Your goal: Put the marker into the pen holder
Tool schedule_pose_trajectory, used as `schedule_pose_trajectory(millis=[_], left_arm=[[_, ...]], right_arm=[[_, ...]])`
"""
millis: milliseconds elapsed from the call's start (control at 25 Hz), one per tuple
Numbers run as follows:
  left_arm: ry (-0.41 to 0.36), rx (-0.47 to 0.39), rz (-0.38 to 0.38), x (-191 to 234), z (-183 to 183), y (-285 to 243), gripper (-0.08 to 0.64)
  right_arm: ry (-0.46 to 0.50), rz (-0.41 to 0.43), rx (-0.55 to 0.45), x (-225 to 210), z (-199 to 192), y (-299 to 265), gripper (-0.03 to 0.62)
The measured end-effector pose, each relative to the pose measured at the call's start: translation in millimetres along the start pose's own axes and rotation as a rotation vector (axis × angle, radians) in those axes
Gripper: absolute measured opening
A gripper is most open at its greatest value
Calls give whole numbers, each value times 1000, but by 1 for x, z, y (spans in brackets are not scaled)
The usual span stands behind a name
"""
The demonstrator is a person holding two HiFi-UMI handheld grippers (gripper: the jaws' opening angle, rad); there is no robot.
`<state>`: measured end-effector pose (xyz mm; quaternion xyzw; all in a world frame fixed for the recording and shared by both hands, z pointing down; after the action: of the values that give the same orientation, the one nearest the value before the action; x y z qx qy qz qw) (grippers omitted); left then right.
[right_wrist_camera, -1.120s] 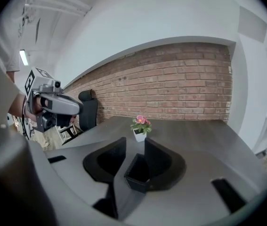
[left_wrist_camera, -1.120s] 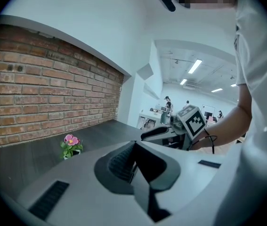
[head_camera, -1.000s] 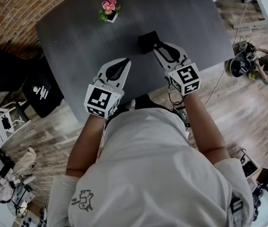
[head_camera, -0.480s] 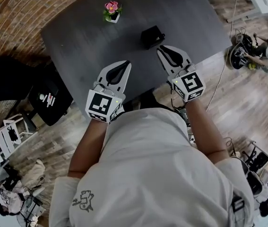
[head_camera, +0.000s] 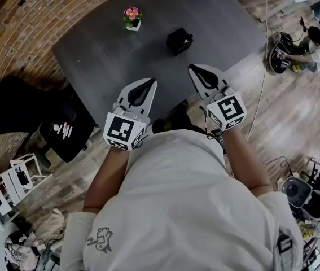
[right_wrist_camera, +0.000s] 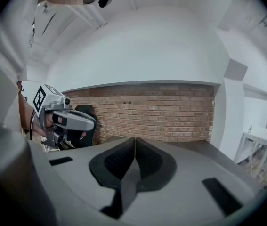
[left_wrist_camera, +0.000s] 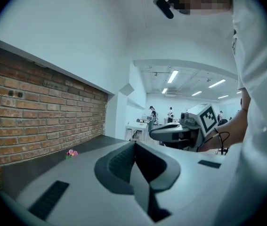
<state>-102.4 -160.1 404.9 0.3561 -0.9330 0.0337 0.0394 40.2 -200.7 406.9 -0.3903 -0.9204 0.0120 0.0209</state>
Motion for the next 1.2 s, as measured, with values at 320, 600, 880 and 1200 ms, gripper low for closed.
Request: schedule_pose_trajectory(millis=[320,600,880,1200], left_arm=[[-7,-26,-51,-20,10,38,11],[0,-36,-70,-38,13,54,11],[-22,-57,-62,-64,28,37,11],[-33,-78,-1,-97,38,5,11]], right_arm=[[52,-24,-22,47,15,31,6],[82,-27,-45,67,34,56,5],[83,36,-69,54,49,76,5],[102,81,-79,14,57,111,5]])
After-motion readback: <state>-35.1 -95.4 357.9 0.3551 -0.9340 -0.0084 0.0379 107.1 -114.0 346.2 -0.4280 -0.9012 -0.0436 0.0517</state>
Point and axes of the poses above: the fingertips, and each gripper's own axes: y backward along the fingers, x to its left, z out of its top, the point moved 3 cm from there along y, backward along the fingers, and after that the axes turned 9 degrees about -x, right-handed, at the moved point
